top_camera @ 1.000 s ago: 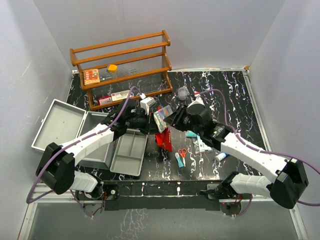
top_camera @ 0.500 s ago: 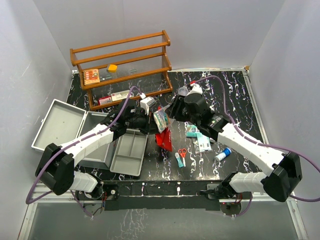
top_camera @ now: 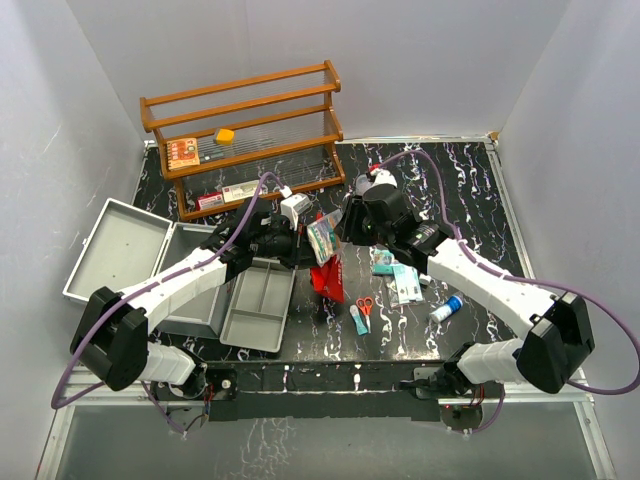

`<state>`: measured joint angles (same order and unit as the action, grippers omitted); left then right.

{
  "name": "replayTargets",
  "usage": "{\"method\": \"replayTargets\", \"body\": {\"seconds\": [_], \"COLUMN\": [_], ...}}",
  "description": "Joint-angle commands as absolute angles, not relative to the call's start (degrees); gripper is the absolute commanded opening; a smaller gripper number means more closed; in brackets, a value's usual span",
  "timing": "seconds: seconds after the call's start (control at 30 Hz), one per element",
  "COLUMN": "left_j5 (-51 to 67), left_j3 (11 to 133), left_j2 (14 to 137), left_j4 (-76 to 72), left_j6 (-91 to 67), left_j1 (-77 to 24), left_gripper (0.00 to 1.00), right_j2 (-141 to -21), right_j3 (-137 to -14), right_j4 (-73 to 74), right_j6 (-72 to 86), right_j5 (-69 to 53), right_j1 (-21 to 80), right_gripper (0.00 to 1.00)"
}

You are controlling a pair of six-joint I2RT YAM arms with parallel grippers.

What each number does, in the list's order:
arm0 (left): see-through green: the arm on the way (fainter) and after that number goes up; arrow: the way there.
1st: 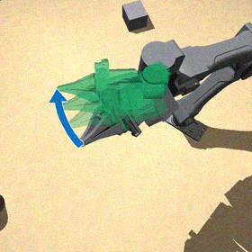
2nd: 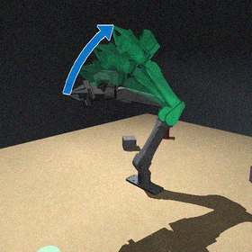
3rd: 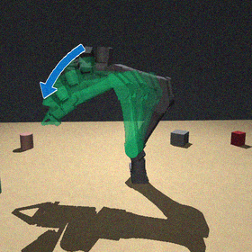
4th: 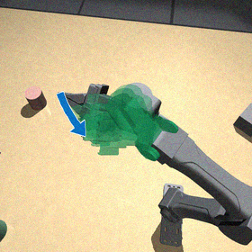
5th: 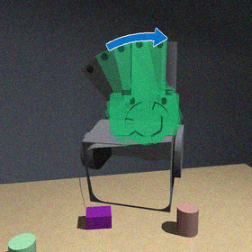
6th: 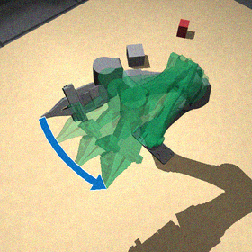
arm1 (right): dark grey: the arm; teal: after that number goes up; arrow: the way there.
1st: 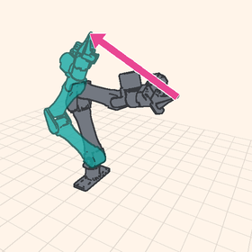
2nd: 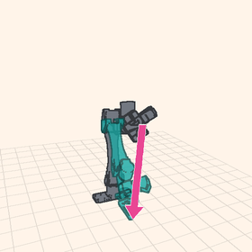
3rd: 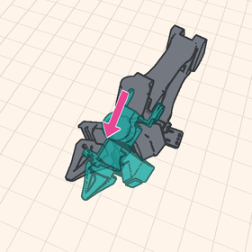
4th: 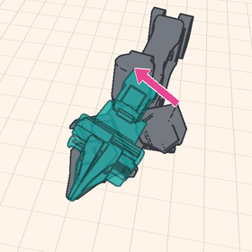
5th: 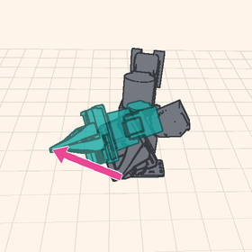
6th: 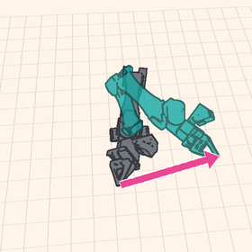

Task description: Organize the medicine kit

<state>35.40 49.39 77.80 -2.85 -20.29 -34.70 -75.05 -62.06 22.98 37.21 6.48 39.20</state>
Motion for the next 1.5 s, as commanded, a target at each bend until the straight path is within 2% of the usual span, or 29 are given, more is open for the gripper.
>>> {"method": "replayTargets", "body": {"seconds": [0.0,0.23,0.53,0.8,1.03,1.17,1.33,1.47], "left_j5": [37.16,34.42,32.24,32.64,32.29,32.20,32.25,32.59], "left_j3": [51.21,51.26,52.16,52.52,52.88,53.56,53.69,54.11], "left_j2": [75.26,75.13,76.89,77.69,78.13,79.66,80.19,80.71], "left_j4": [-3.42,-3.68,-5.31,-6.48,-4.96,-3.15,-2.77,-2.36], "left_j6": [-19.31,-20.32,-21.94,-22.74,-23.47,-24.15,-24.22,-24.13], "left_j1": [-35.09,-35.06,-35.07,-35.11,-35.07,-35.07,-35.07,-35.07], "left_gripper": [0.00,0.00,0.00,0.00,0.00,0.00,0.00,0.00], "right_j2": [-74.87,-74.60,-74.32,-75.22,-72.44,-69.20,-64.04,-61.69], "right_j3": [-64.83,-63.12,-60.60,-59.77,-60.53,-58.98,-54.77,-52.96], "right_j4": [20.88,20.01,21.52,23.75,22.62,21.75,20.91,18.72], "right_j6": [35.55,38.32,45.08,48.46,49.05,42.78,33.23,27.05], "right_j5": [3.06,0.33,-4.10,1.49,1.91,-1.44,-4.39,-13.57], "right_j1": [39.05,39.10,39.28,40.07,40.16,40.17,40.12,40.15], "right_gripper": [0.31,0.01,0.00,0.00,0.27,0.40,0.45,0.45]}}
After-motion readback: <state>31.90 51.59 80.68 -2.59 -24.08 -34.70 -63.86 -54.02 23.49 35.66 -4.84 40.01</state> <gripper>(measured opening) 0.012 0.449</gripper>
